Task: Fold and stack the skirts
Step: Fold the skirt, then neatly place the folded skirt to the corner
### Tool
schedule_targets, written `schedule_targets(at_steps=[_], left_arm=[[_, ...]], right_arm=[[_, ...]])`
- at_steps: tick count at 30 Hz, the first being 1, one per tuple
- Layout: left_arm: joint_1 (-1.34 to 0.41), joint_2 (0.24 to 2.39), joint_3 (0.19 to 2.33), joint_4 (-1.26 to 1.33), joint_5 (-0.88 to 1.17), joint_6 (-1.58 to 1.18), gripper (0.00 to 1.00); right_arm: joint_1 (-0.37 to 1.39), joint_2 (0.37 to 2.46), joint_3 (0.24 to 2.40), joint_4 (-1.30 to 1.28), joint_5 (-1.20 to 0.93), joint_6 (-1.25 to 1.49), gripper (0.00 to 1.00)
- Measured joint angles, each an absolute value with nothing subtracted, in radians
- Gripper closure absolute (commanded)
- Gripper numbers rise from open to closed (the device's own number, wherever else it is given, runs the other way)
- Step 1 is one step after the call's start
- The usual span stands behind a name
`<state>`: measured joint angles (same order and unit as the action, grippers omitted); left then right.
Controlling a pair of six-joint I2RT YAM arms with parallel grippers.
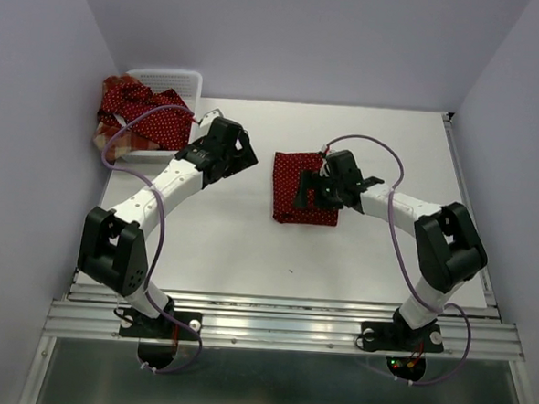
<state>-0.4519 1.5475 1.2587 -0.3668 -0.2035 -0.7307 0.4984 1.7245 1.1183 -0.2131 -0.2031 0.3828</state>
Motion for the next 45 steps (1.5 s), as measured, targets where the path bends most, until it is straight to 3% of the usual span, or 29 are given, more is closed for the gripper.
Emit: schedule_targets(at_steps=[4,12,25,32,45], left_arm=[[-0.451,1.550,1.259,-0.366,-0.205,-0.730,0.01],[-0.451,1.594,1.280,-0.366,-0.209,-0.722,0.01],[-0.450,1.657,1.343,-0.358,-0.209,-0.677,0.01],[-0.424,1.669,1.343,-0.357,-0.207,-0.662,0.01],[-0.341,1.661,1.330,-0.358,-0.212,-0.661,0.01]], right_arm=[[0.497,1.716,0.997,-0.189,-0.203,0.431,0.00],[0.497,1.685,0.984,-0.176,-0.173,0.457,0.00],[0.506,1.405,0.881,-0.202,-0.277,0.417,0.00],[0.545,1.447,0.783,-0.201,-0.360,0.426,0.00],[0.476,1.632,0.837,-0.052,-0.314,0.434,0.00]])
